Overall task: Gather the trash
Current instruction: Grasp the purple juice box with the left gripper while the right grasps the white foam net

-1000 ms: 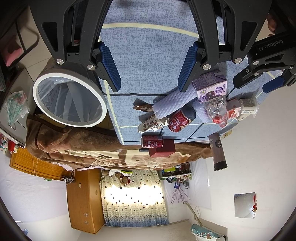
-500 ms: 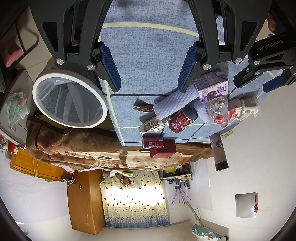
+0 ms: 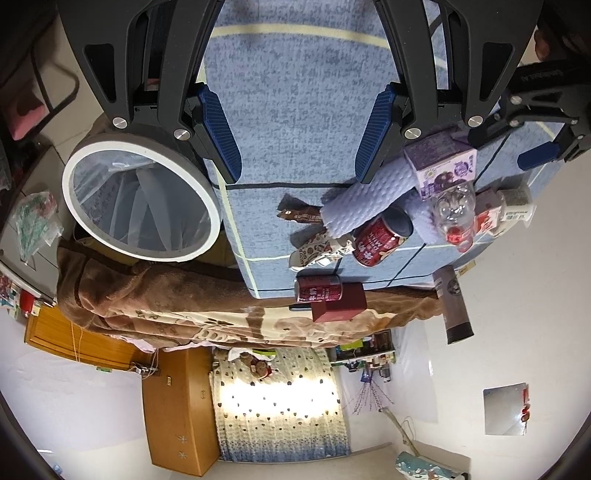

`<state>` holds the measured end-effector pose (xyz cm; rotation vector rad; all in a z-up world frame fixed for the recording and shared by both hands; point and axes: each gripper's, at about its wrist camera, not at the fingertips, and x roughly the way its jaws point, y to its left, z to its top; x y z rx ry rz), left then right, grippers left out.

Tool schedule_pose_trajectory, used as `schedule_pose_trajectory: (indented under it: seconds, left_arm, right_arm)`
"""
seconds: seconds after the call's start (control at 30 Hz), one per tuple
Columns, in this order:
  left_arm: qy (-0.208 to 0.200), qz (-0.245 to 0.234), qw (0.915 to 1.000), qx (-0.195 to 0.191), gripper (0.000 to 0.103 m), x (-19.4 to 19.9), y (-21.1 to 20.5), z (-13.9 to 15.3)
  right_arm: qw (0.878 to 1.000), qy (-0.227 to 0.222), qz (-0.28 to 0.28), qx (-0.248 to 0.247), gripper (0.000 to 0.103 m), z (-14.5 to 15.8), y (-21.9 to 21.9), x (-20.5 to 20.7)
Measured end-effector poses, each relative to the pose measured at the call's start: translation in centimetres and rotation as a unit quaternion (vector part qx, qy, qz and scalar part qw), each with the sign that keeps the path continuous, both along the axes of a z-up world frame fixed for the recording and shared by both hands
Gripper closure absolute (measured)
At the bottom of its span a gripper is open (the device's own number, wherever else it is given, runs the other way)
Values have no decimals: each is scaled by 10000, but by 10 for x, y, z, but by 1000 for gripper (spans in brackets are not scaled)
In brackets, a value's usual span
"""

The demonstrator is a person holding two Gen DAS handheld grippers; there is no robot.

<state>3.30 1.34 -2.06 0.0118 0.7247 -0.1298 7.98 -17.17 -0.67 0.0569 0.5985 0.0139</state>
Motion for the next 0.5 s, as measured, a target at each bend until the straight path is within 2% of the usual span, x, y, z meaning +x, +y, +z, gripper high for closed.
schedule_pose_trajectory:
  seconds: [0.17,0.3,0.43,0.5]
  left_arm:
    - [4,-390,9990,241,1,14,-7,-4]
    - [-52,-630,9977,253,2,22,-11,-2]
    - [80,-905,9953,329,2,37,-16,-6]
    - [202,-1025,9941,290,10,43,-18,-9]
  right_arm:
    - [10000,11,58,-32,37,-2,6,8]
    - [9999,74,81,17,37,-4,8,18]
    - [9997,187,114,76,37,-6,9,30]
    - [9992,339,164,155,37,-9,11,38]
